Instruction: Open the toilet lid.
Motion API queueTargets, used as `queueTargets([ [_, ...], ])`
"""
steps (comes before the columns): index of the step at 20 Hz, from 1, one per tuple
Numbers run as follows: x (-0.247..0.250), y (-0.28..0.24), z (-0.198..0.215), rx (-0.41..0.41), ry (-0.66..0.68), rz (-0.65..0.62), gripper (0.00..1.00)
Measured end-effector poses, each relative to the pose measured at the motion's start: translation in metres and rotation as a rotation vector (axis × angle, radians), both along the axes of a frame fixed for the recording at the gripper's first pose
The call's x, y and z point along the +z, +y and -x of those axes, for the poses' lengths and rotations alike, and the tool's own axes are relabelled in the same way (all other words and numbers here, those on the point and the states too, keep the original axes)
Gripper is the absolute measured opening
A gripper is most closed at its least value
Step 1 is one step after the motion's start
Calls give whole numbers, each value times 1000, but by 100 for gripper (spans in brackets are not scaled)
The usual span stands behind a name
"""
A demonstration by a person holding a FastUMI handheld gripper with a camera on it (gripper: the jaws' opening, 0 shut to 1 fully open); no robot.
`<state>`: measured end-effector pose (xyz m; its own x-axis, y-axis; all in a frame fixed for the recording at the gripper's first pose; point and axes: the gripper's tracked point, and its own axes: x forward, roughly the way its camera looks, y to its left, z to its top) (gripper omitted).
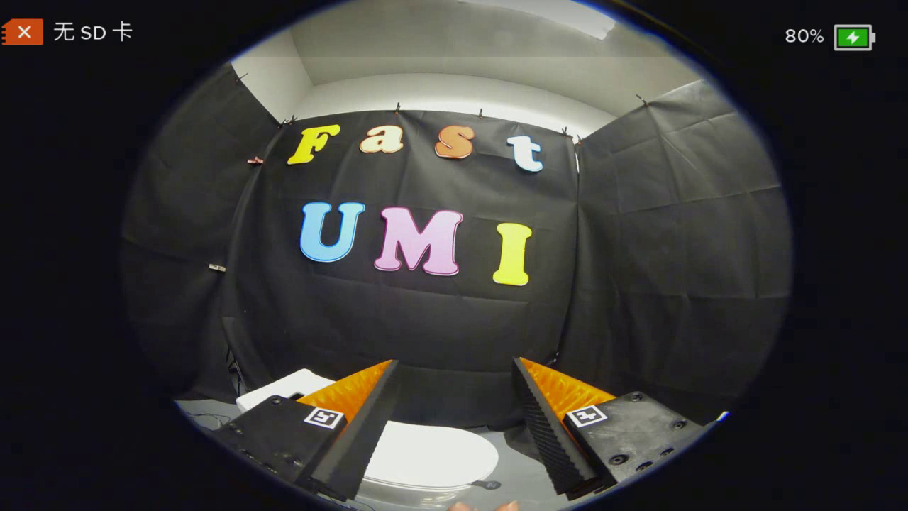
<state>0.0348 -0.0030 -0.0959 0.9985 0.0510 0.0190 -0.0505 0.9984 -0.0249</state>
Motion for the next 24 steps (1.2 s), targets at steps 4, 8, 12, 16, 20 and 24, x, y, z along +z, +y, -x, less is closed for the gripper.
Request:
queueTargets([
  [4, -51, -9, -15, 5, 34, -9, 98],
  [8, -93, -21, -26, 6, 53, -27, 99],
  [12, -136, -30, -37, 23, 98, -60, 98],
  [16, -185, -36, -46, 72, 196, -128, 99],
  [20, -238, -56, -64, 61, 306, -197, 99],
  [24, -288, -79, -78, 53, 427, -315, 99],
])
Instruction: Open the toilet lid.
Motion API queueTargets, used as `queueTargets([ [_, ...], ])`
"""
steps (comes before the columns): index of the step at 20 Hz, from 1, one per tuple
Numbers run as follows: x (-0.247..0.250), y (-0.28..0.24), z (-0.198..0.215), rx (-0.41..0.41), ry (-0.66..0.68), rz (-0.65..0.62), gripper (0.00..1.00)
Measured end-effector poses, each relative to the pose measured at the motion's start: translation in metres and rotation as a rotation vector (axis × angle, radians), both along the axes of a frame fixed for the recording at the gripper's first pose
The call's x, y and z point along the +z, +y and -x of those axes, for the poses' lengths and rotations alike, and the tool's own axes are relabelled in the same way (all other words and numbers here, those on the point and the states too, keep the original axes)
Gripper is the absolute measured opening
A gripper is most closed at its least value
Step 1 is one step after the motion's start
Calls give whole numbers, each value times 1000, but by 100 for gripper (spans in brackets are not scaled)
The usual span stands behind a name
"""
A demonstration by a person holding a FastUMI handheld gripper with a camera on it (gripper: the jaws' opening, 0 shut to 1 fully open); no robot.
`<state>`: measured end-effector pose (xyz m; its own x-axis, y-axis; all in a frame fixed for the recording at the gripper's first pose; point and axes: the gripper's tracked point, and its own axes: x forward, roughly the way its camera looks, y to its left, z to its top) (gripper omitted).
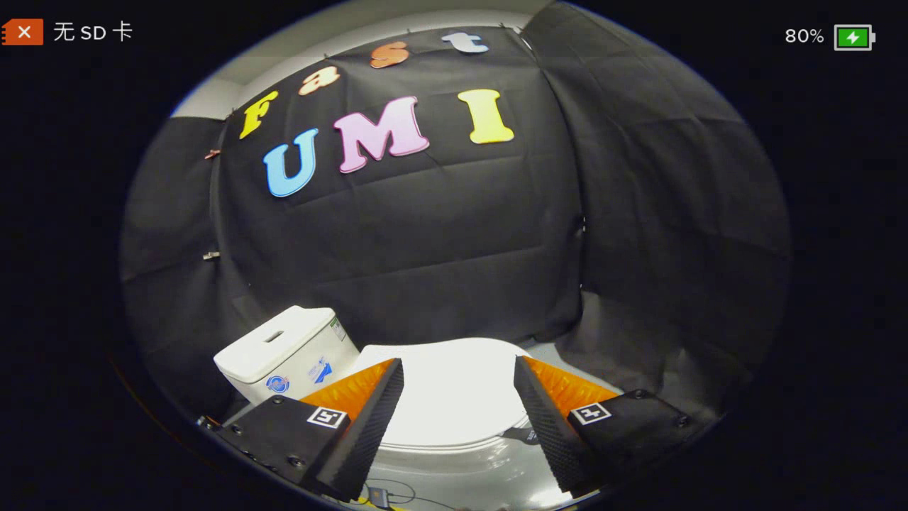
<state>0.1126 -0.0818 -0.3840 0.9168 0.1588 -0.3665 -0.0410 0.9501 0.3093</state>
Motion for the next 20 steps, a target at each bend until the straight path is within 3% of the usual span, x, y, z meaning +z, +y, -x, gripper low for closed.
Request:
queueTargets([
  [7, -80, -37, -12, -36, 192, -243, 99],
  [20, -197, -99, -17, -161, 425, -429, 99],
])
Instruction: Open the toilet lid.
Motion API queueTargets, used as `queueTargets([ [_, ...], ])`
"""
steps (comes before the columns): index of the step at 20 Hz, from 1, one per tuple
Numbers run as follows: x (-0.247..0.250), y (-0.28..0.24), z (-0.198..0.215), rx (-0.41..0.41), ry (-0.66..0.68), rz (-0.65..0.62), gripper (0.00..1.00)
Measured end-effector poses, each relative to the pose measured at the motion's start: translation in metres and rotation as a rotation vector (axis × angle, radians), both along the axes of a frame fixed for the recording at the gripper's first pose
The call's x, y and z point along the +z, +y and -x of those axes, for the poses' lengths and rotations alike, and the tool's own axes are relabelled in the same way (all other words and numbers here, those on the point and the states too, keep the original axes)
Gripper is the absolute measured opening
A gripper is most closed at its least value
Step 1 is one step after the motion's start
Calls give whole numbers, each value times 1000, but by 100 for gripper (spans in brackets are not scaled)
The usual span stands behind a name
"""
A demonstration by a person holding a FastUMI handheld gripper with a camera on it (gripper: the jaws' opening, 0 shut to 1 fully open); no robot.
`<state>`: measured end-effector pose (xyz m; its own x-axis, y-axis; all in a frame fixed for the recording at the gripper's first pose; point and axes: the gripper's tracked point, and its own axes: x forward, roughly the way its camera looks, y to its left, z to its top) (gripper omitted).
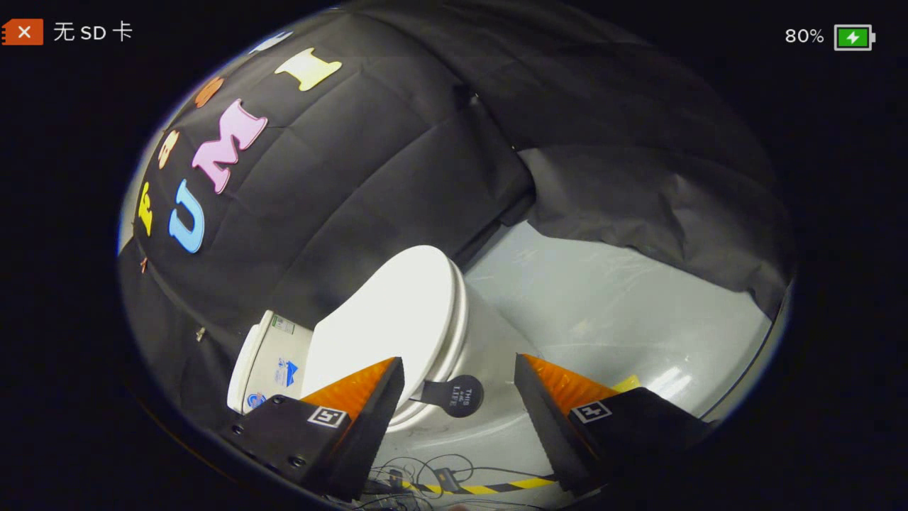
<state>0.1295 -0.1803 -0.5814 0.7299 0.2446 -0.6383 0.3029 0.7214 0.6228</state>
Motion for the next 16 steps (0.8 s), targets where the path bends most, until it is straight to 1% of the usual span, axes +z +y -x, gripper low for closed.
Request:
queueTargets([
  [3, -18, 8, -3, -13, 22, -72, 99],
  [6, -29, 20, -3, -13, 60, -172, 99],
  [9, -35, 30, -5, -33, 80, -252, 99],
  [10, -35, 33, -5, -42, 81, -281, 96],
  [11, -35, 36, -5, -50, 84, -309, 96],
  [13, -39, 40, -4, -68, 106, -357, 71],
  [14, -38, 41, -2, -72, 114, -374, 55],
  [15, -33, 38, -1, -98, 106, -385, 39],
  [16, -35, 38, -10, -113, 94, -387, 22],
])
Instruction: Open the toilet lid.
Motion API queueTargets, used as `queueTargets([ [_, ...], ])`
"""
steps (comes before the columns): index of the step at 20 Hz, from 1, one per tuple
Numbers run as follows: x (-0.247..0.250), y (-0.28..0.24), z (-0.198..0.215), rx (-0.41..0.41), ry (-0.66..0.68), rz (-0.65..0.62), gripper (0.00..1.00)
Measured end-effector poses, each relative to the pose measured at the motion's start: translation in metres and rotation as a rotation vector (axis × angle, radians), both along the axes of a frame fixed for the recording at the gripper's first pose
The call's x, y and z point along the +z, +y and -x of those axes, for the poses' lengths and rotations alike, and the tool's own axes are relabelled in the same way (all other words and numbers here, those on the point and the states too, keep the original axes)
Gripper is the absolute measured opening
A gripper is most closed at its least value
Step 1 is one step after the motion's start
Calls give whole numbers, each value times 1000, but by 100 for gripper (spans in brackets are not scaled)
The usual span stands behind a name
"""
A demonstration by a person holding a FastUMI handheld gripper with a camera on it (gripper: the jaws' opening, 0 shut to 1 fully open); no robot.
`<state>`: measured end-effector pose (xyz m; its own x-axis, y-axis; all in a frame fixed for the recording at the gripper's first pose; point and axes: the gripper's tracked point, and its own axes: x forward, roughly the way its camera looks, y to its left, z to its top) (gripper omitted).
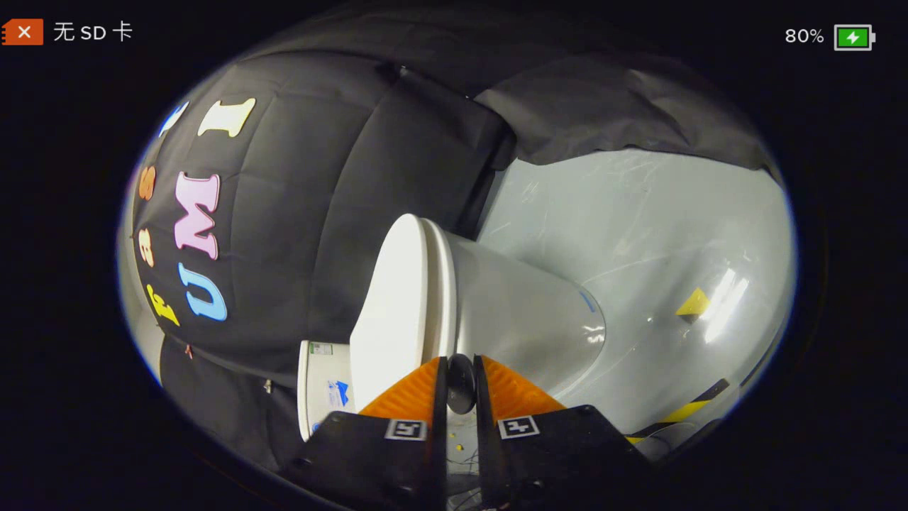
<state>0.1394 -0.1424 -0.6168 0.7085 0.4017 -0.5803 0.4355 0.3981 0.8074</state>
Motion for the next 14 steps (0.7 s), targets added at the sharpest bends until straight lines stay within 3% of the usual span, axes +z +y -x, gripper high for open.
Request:
queueTargets([
  [1, -1, 4, 4, 7, 3, 18, 15],
  [6, 18, 7, 8, 71, -18, 98, 10],
  [14, 87, 15, -4, 143, -79, 314, 10],
])
